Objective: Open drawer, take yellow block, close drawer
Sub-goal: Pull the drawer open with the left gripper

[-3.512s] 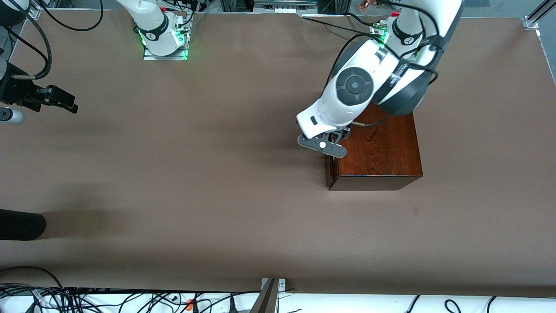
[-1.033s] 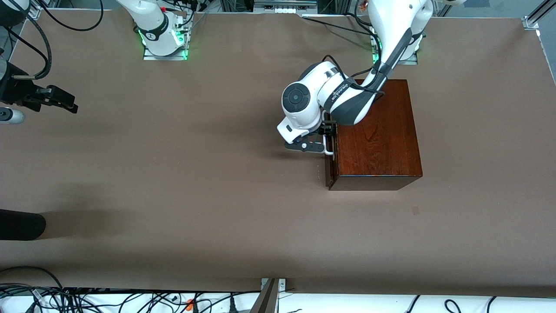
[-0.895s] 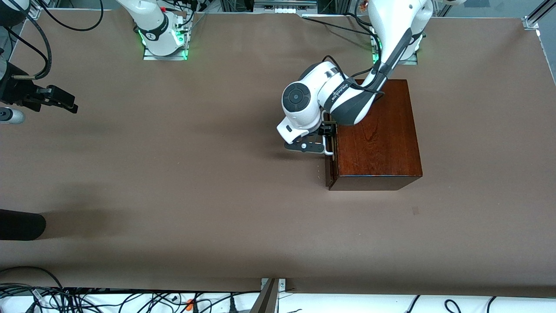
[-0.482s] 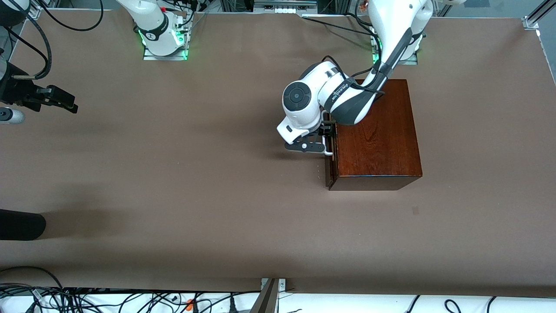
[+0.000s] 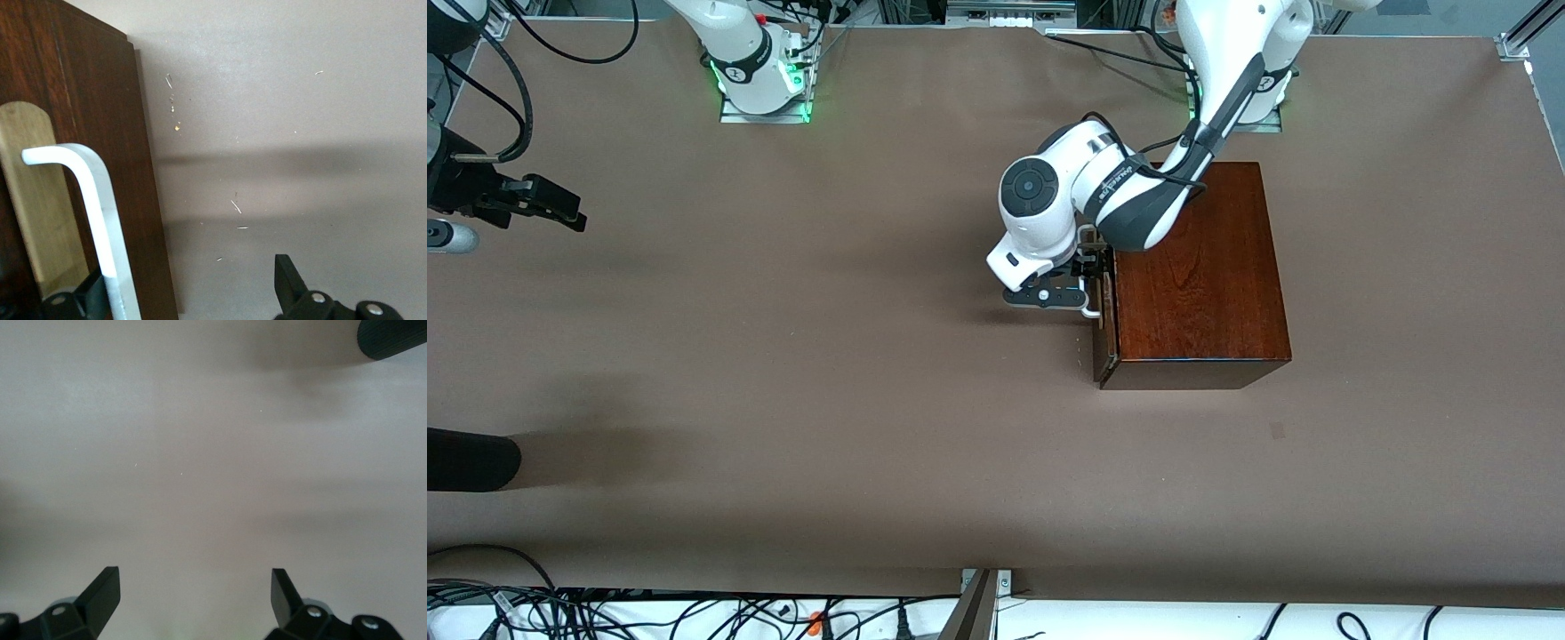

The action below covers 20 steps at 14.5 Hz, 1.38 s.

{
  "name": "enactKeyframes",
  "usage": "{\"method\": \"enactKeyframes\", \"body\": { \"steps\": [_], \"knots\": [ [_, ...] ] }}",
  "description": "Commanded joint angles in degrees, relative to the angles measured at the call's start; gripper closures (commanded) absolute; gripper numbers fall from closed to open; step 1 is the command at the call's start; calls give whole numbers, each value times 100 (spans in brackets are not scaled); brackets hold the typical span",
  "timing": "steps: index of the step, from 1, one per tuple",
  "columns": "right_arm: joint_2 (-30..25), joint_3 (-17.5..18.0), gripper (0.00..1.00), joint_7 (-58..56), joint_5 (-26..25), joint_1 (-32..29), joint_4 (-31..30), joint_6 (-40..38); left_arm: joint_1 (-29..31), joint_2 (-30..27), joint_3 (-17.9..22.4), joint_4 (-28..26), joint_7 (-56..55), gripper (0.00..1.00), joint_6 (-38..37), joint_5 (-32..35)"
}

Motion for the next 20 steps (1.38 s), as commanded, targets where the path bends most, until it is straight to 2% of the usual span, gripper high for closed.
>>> {"method": "enactKeyframes", "body": {
  "steps": [1, 12, 18, 20],
  "knots": [
    [8, 50, 0, -75, 92, -71, 52, -67, -142, 75, -37, 182, -16, 0, 606, 60],
    [8, 50, 0, -84, 92, -71, 52, -67, -389, 285, -46, 367, -86, 0, 975, 25],
    [8, 50, 0, -84, 92, -71, 52, -67, -398, 321, -46, 384, -86, 0, 1133, -256],
    [8, 50, 0, -84, 92, -71, 52, -67, -406, 426, -37, 603, -86, 0, 1177, -335]
  ]
}}
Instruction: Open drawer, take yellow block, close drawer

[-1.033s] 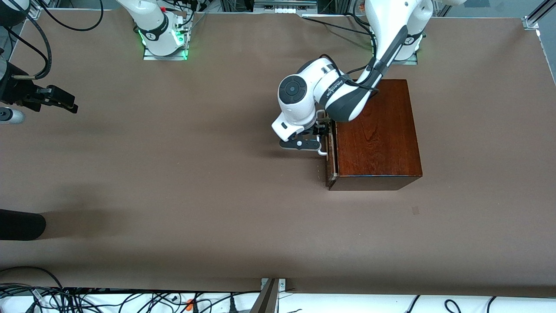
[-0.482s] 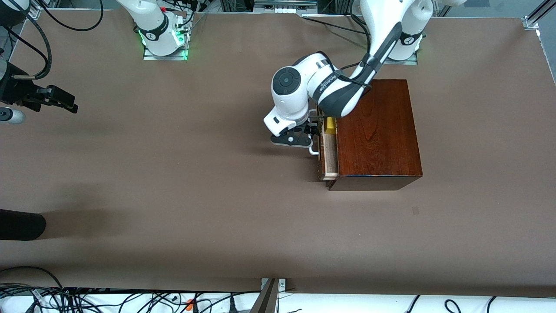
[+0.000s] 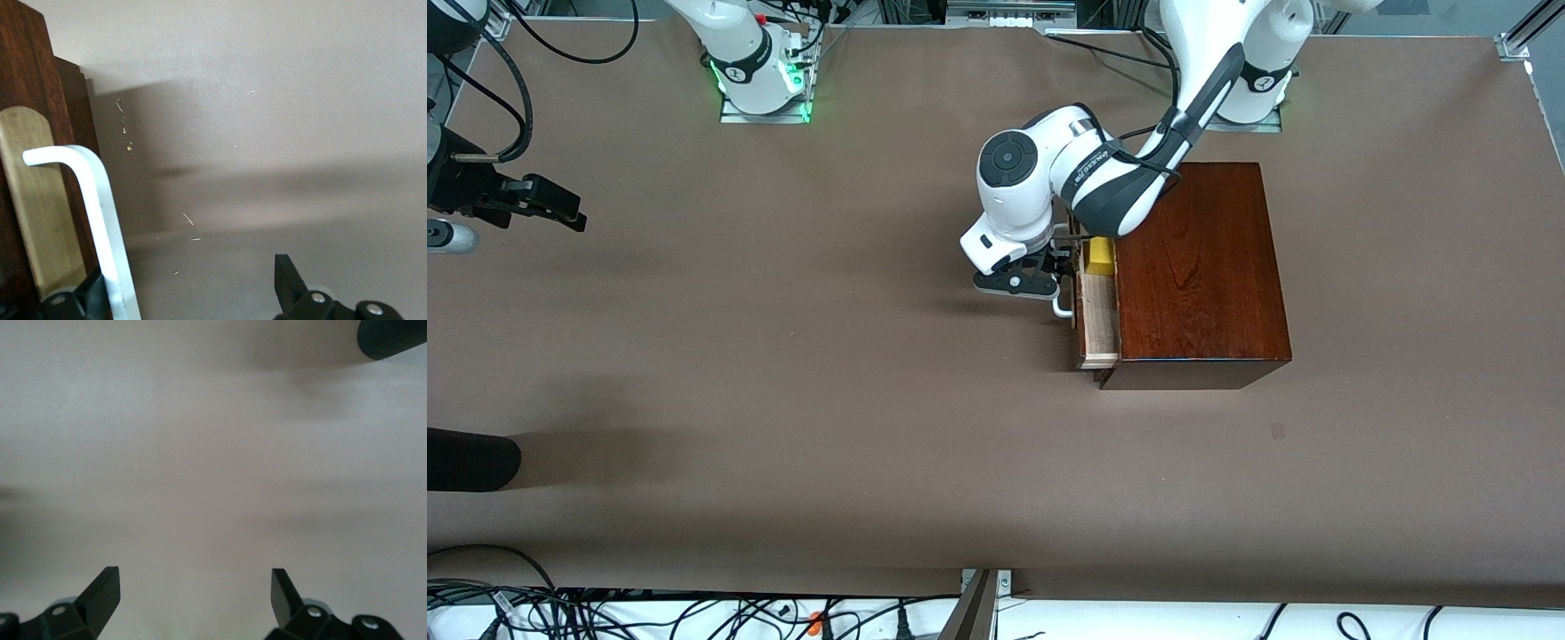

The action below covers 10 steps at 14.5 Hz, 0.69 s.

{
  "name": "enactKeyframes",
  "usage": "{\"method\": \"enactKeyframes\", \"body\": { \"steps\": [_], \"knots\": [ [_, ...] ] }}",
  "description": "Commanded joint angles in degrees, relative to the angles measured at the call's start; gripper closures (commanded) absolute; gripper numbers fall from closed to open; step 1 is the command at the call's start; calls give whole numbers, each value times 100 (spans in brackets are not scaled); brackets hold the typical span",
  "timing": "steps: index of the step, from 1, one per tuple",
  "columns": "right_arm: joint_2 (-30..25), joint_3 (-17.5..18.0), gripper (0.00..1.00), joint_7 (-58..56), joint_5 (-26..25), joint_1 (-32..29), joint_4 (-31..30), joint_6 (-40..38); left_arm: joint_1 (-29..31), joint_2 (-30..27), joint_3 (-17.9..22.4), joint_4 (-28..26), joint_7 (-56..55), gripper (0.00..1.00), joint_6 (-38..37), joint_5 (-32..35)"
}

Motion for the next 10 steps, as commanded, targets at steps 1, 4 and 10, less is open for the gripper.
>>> {"method": "enactKeyframes", "body": {
  "steps": [1, 4, 10],
  "knots": [
    [8, 50, 0, -83, 92, -71, 52, -64, -109, 445, -53, 613, -30, 0, 640, -475],
    [8, 50, 0, -83, 92, -71, 52, -64, -109, 463, -53, 614, -30, 0, 640, -485],
    [8, 50, 0, -83, 92, -71, 52, -56, -118, 420, -61, 640, -170, 0, 640, -493]
  ]
}}
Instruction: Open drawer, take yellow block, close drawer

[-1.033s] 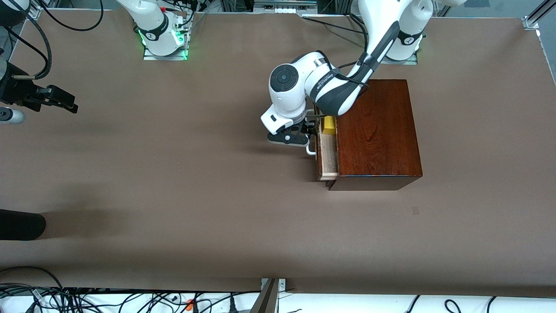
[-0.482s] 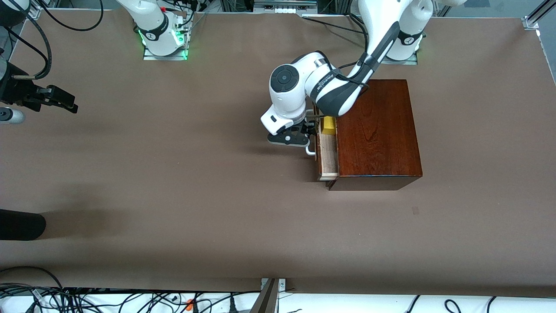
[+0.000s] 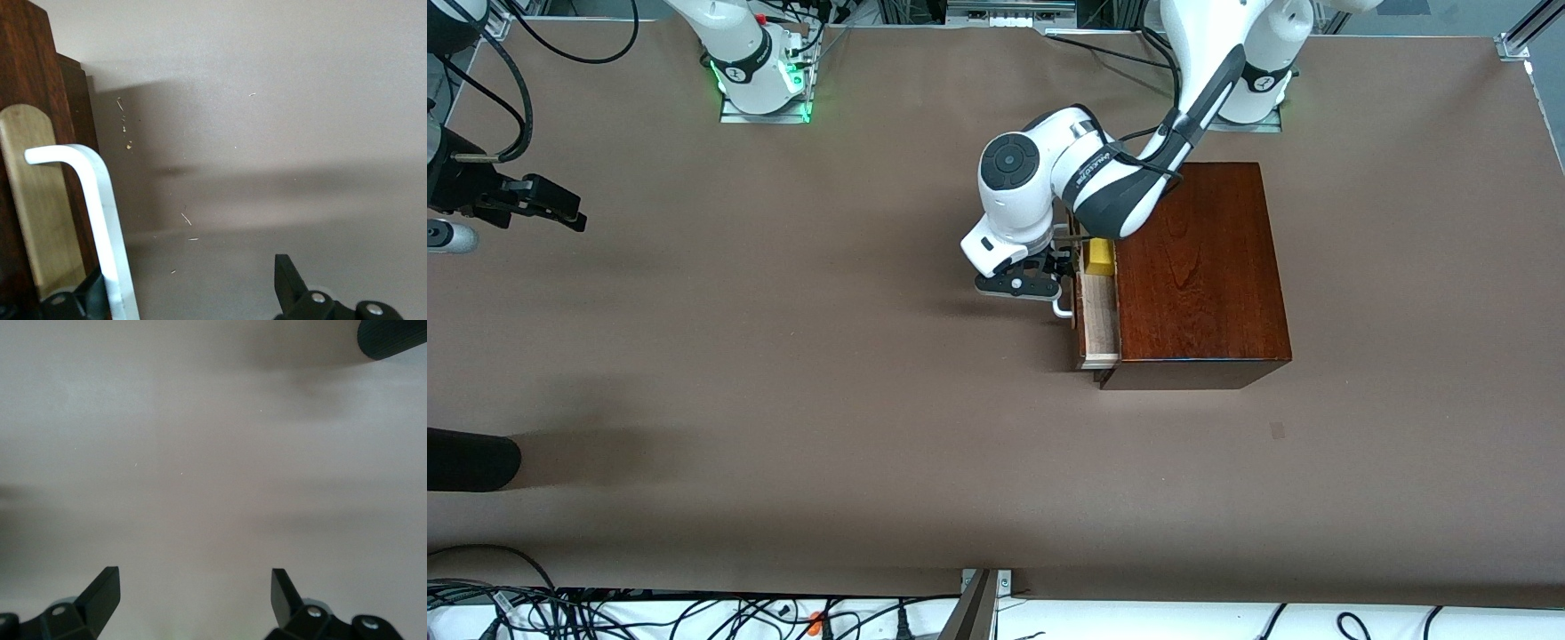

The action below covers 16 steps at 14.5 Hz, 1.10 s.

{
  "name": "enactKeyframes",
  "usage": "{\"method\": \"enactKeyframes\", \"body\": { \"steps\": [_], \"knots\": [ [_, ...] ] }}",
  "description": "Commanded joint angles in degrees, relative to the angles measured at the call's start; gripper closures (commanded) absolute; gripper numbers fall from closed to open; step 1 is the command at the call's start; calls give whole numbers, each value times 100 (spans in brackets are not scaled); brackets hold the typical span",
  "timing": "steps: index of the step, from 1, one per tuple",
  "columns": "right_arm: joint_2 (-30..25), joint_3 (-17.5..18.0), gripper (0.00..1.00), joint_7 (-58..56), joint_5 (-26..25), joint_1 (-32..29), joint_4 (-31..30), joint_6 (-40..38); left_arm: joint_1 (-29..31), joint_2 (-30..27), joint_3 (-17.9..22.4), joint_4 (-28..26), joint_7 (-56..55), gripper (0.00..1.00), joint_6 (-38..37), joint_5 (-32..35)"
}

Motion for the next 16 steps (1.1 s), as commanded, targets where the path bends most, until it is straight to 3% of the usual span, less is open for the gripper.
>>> {"method": "enactKeyframes", "body": {
  "steps": [1, 16],
  "knots": [
    [8, 50, 0, -83, 92, -71, 52, -64, -127, 409, -82, 613, -96, 0, 654, -416],
    [8, 50, 0, -83, 84, -71, 52, -56, -189, 383, -73, 806, -219, 0, 628, -416]
  ]
}}
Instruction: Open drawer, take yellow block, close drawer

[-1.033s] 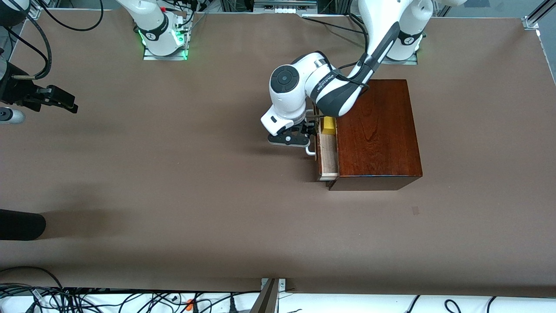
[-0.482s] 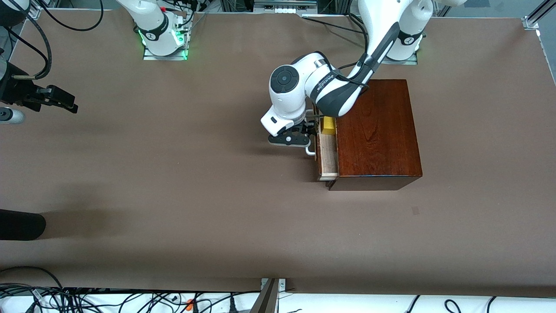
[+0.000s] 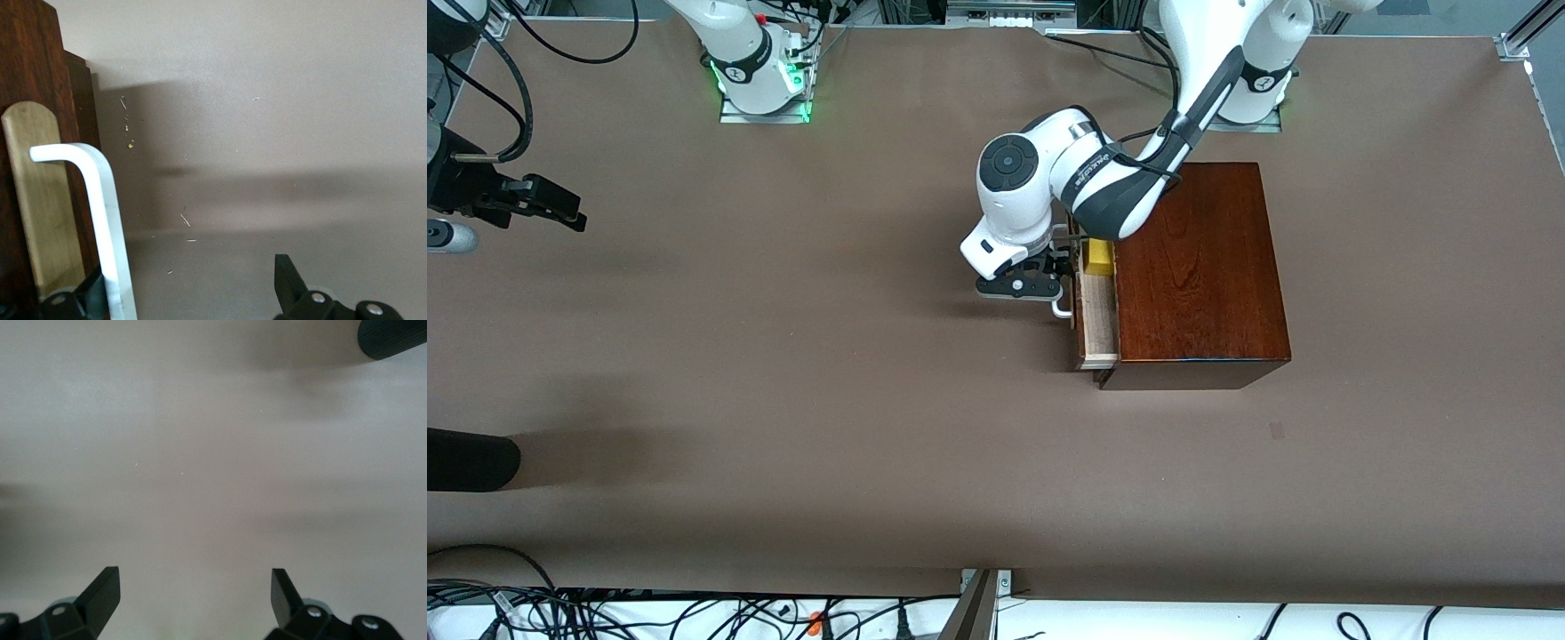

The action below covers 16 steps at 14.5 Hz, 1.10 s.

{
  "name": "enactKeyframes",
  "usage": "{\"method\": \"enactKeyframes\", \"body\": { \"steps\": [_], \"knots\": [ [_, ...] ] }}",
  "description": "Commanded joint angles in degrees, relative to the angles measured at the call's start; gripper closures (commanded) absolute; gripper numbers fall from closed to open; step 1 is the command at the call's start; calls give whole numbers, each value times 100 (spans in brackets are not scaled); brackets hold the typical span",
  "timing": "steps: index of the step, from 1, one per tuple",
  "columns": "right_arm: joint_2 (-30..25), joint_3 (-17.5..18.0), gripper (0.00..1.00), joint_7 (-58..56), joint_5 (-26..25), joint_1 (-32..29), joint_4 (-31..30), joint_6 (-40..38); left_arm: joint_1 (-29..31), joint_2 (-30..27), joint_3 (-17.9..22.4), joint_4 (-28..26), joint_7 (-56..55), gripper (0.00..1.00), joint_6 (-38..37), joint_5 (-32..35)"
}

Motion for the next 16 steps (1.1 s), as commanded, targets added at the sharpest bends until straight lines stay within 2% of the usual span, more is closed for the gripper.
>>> {"method": "enactKeyframes", "body": {
  "steps": [1, 8, 16],
  "knots": [
    [8, 50, 0, -82, 84, -71, 52, -56, -180, 330, -77, 760, -18, 0, 626, -398],
    [8, 50, 0, -82, 92, -71, 52, -56, -92, 268, -24, 884, 8, 0, 406, -336],
    [8, 50, 0, -82, 92, -71, 52, -64, -180, 391, -51, 586, 26, 0, 371, -336]
  ]
}}
